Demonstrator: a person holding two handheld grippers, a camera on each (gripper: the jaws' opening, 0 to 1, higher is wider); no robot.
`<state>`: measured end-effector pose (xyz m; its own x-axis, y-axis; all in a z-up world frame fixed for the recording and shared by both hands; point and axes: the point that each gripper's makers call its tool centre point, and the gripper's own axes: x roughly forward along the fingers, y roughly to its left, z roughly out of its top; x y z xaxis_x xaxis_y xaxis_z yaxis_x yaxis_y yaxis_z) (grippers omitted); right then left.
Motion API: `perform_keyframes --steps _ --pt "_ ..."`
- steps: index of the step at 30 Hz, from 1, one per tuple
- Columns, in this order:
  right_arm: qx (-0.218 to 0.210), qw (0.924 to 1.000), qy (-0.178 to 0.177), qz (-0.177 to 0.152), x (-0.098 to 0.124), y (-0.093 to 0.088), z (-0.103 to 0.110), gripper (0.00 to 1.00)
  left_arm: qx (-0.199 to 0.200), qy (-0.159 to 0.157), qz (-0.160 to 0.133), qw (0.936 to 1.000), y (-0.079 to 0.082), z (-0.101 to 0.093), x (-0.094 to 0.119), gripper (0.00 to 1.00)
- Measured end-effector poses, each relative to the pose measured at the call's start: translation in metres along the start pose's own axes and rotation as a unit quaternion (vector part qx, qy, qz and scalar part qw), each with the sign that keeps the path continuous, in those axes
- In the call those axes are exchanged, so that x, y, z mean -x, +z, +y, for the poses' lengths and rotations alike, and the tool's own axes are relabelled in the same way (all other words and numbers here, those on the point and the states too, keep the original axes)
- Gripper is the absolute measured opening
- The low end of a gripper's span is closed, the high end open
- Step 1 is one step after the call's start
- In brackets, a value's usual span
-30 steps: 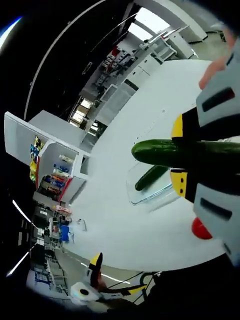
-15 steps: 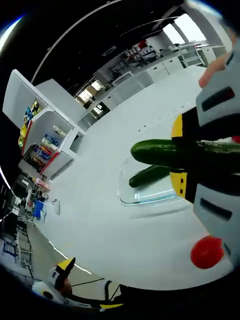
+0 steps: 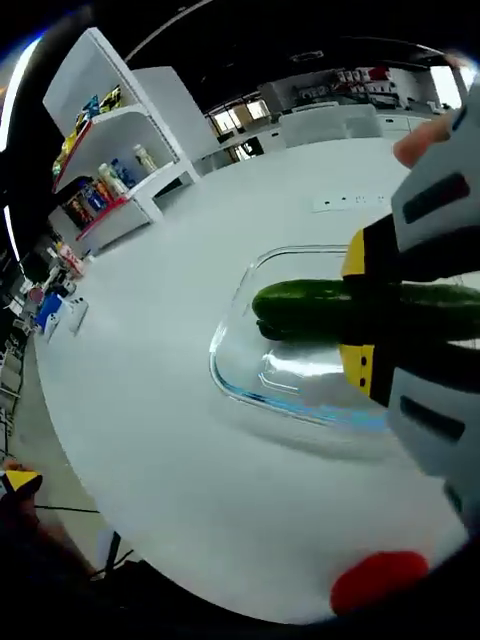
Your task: Sort the scattered tomatoes and cucumbers on the table and place them into their respective storage containers
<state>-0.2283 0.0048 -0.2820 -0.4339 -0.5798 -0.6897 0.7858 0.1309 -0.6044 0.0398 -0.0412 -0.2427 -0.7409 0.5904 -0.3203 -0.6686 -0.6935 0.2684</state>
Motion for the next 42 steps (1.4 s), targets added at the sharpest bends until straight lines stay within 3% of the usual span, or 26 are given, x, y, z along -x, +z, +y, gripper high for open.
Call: perform_keyframes --steps 3,7,10,17,18,25,33,42 --pt "-0.002 0.9999 0.012 0.002 -0.009 -0.003 -0.003 0.18 0.002 -0.001 0.001 1.0000 -0.003 0.000 0.001 0.95" --pt "-0.016 0.9994 0.027 -0.015 -0.011 0.005 0.005 0.18 0.006 0.004 0.006 1.0000 -0.009 0.006 0.001 0.95" --pt "-0.012 0.9992 0.035 -0.015 -0.016 0.009 0.009 0.18 0.015 -0.004 -0.009 0.9998 -0.004 0.004 -0.001 0.95" --pt "-0.015 0.9982 0.056 -0.018 -0.021 0.015 0.020 0.18 0.010 -0.010 -0.013 0.9998 -0.001 -0.001 -0.003 0.95" --pt "-0.033 0.9970 0.066 -0.022 -0.026 0.018 0.027 0.18 0.012 -0.011 -0.012 0.9998 -0.004 -0.002 -0.003 0.95" --pt "-0.036 0.9957 0.083 -0.023 -0.031 0.015 0.032 0.18 0.013 -0.003 0.003 0.9999 -0.014 0.002 -0.002 0.95" --pt "-0.029 0.9966 0.074 -0.019 -0.034 0.016 0.032 0.19 0.014 -0.004 -0.003 0.9999 -0.011 0.002 -0.002 0.95" --pt "-0.050 0.9953 0.078 -0.027 -0.034 0.015 0.032 0.20 0.012 0.000 -0.008 0.9999 -0.009 0.005 0.002 0.95"
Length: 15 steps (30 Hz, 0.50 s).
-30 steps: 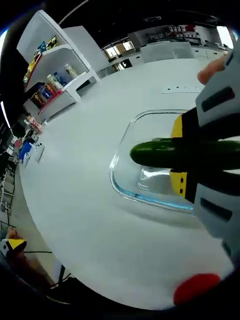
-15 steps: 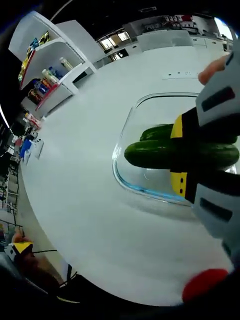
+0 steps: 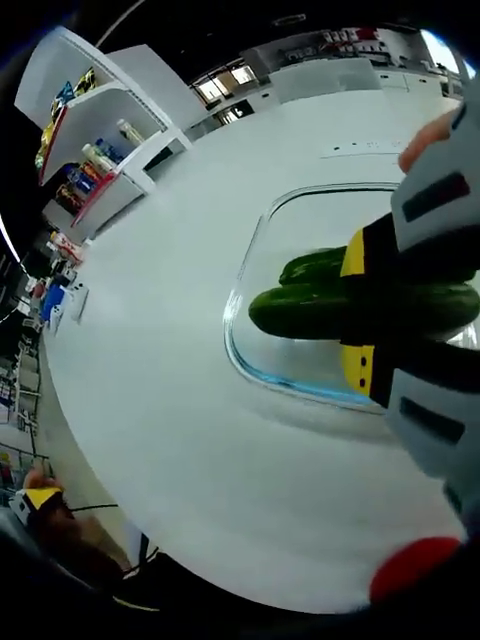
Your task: Sort the scattered tomatoes and cucumbers on the table and place them into their respective storage containers
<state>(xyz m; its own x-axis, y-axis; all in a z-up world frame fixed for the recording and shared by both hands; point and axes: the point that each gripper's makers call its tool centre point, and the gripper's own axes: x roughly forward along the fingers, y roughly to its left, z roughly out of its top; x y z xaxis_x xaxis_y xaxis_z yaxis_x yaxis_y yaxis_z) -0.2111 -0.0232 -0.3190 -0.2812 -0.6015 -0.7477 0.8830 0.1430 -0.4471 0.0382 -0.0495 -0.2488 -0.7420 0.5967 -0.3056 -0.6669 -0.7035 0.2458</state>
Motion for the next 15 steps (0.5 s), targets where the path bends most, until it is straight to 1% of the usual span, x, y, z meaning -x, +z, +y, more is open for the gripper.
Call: perform_keyframes --steps 6,8,11,15 --pt "0.003 1.0000 -0.001 0.004 0.000 -0.002 0.001 0.19 0.000 -0.002 -0.001 1.0000 0.001 -0.001 0.000 0.95" --pt "-0.003 1.0000 0.001 0.005 0.000 -0.004 0.001 0.19 0.000 -0.004 0.002 1.0000 -0.001 -0.001 -0.001 0.95" --pt "-0.004 1.0000 -0.001 0.006 0.003 -0.008 0.001 0.22 -0.002 -0.006 0.007 1.0000 -0.004 -0.004 -0.003 0.95" --pt "-0.023 0.9997 -0.007 0.001 0.012 -0.015 -0.004 0.28 0.001 -0.005 0.007 1.0000 -0.005 -0.003 -0.002 0.95"
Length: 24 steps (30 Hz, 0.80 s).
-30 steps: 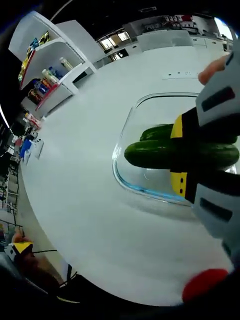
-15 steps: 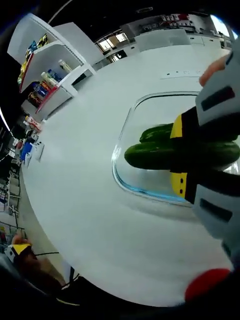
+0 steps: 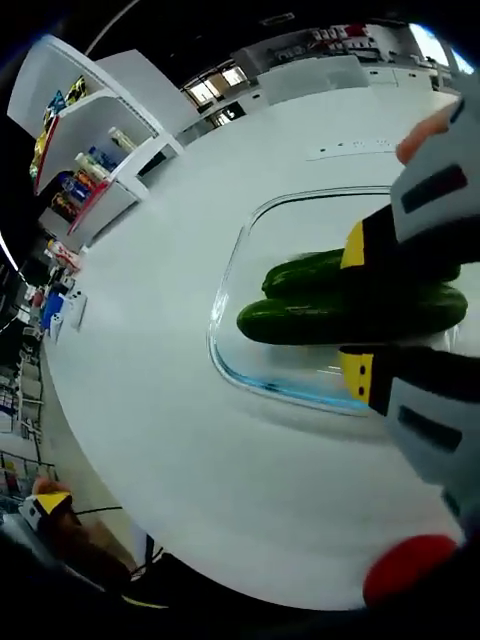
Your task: Sort the scattered tomatoes and cucumbers on the table and place them into their respective storage containers
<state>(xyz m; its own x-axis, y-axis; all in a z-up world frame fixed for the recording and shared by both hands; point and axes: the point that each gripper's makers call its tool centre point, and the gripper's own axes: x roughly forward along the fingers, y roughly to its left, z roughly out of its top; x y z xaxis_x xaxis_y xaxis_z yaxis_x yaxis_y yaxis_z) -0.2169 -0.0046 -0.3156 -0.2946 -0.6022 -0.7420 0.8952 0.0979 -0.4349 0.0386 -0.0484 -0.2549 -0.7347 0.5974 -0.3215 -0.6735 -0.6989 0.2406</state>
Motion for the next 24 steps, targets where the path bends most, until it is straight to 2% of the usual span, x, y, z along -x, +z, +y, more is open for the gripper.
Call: perform_keyframes --steps 4,7,9,11,13,14,17,18,21,23,24 --pt "-0.027 0.9995 -0.011 -0.015 0.014 -0.004 -0.006 0.30 -0.001 0.001 0.003 1.0000 -0.001 0.000 -0.002 0.95" --pt "-0.052 0.9975 -0.027 -0.040 0.026 -0.002 -0.015 0.31 -0.002 0.000 0.004 1.0000 -0.001 0.000 -0.004 0.95" --pt "-0.069 0.9946 -0.050 -0.059 0.039 0.000 -0.023 0.35 -0.003 0.001 0.003 1.0000 0.000 -0.001 -0.006 0.95" --pt "-0.077 0.9896 -0.080 -0.091 0.054 0.008 -0.030 0.43 -0.006 0.001 0.003 1.0000 0.001 -0.002 -0.007 0.95" --pt "-0.083 0.9831 -0.087 -0.138 0.073 0.021 -0.021 0.46 -0.006 0.001 0.002 1.0000 0.002 -0.002 -0.008 0.95" --pt "-0.096 0.9781 -0.077 -0.168 0.083 0.028 -0.012 0.46 -0.006 0.000 0.003 1.0000 0.002 -0.003 -0.008 0.95" --pt "-0.170 0.9486 -0.043 -0.263 0.113 0.047 0.009 0.53 -0.010 0.003 0.004 0.9999 0.004 -0.001 -0.010 0.95" --pt "-0.187 0.9402 -0.041 -0.282 0.122 0.046 0.013 0.57 -0.012 0.005 0.002 0.9999 0.005 -0.001 -0.010 0.95" --pt "-0.218 0.9234 -0.066 -0.309 0.143 0.037 0.020 0.66 -0.014 0.007 -0.005 0.9999 0.011 -0.002 -0.010 0.95" --pt "-0.228 0.9094 -0.119 -0.327 0.159 0.030 0.023 0.68 -0.017 0.006 -0.008 0.9998 0.013 -0.004 -0.009 0.95" --pt "-0.226 0.9046 -0.134 -0.335 0.168 0.027 0.030 0.70 -0.017 0.006 -0.009 0.9998 0.014 -0.004 -0.008 0.95"
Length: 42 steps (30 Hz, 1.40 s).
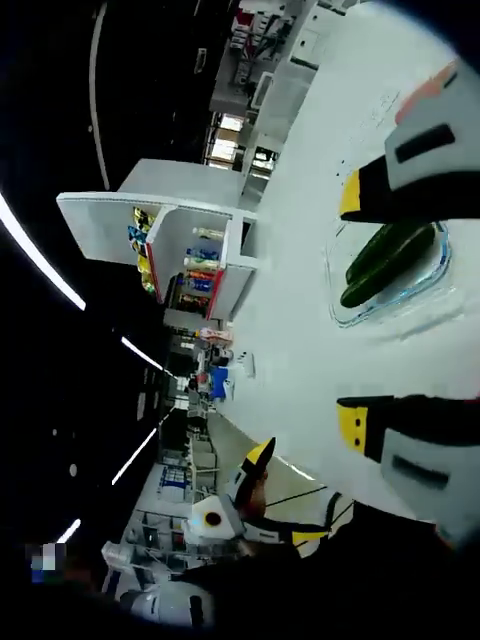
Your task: Sort the scattered tomatoes and cucumbers on the table and place them into their respective storage containers
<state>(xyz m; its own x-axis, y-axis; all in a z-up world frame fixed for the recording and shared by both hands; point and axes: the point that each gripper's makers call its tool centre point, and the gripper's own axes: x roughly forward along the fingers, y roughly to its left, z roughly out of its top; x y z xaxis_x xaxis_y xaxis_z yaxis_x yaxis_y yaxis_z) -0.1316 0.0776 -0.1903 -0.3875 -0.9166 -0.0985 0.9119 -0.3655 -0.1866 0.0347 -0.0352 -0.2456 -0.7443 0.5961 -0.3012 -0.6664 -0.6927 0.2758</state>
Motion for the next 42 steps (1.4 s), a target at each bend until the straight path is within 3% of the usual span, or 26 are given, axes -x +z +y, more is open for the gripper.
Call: perform_keyframes --steps 2,4,6,8,11,14,17,18,22,29,36,42 --pt "0.002 0.9995 -0.016 -0.028 0.020 0.007 0.011 0.81 0.000 0.000 0.000 1.0000 0.000 -0.001 0.001 0.95" --pt "-0.039 0.9972 -0.031 -0.055 0.038 0.014 0.018 0.97 -0.002 0.001 0.001 1.0000 0.001 -0.001 0.003 0.95" --pt "-0.083 0.9928 -0.051 -0.070 0.056 0.018 0.023 0.97 -0.005 0.004 0.002 1.0000 0.003 -0.001 0.006 0.95" --pt "-0.100 0.9884 -0.080 -0.081 0.076 0.018 0.022 0.97 -0.007 0.007 -0.001 1.0000 0.006 0.000 0.008 0.95" --pt "-0.116 0.9843 -0.117 -0.063 0.099 0.008 0.018 0.97 -0.010 0.009 -0.009 0.9999 0.011 -0.002 0.012 0.95" --pt "-0.105 0.9810 -0.153 -0.057 0.129 -0.002 0.021 0.97 -0.014 0.010 -0.012 0.9998 0.012 -0.002 0.016 0.95" --pt "-0.104 0.9806 -0.161 -0.041 0.151 -0.012 0.031 0.97 -0.010 0.015 -0.011 0.9998 0.009 0.001 0.020 0.95" --pt "-0.097 0.9817 -0.163 -0.016 0.165 -0.020 0.038 0.97 -0.010 0.015 -0.010 0.9998 0.008 0.002 0.022 0.95" --pt "-0.066 0.9817 -0.177 0.024 0.189 -0.021 0.047 0.97 -0.012 0.021 -0.006 0.9997 0.009 0.005 0.025 0.95" --pt "-0.064 0.9835 -0.167 0.028 0.202 -0.018 0.054 0.97 -0.014 0.028 -0.012 0.9994 0.013 0.006 0.026 0.95" --pt "-0.056 0.9853 -0.150 0.061 0.190 -0.040 0.063 0.97 -0.014 0.030 -0.011 0.9994 0.011 0.006 0.027 0.95" --pt "-0.068 0.9850 -0.134 0.085 0.167 -0.067 0.071 0.97 -0.014 0.027 -0.010 0.9995 0.011 0.007 0.024 0.95"
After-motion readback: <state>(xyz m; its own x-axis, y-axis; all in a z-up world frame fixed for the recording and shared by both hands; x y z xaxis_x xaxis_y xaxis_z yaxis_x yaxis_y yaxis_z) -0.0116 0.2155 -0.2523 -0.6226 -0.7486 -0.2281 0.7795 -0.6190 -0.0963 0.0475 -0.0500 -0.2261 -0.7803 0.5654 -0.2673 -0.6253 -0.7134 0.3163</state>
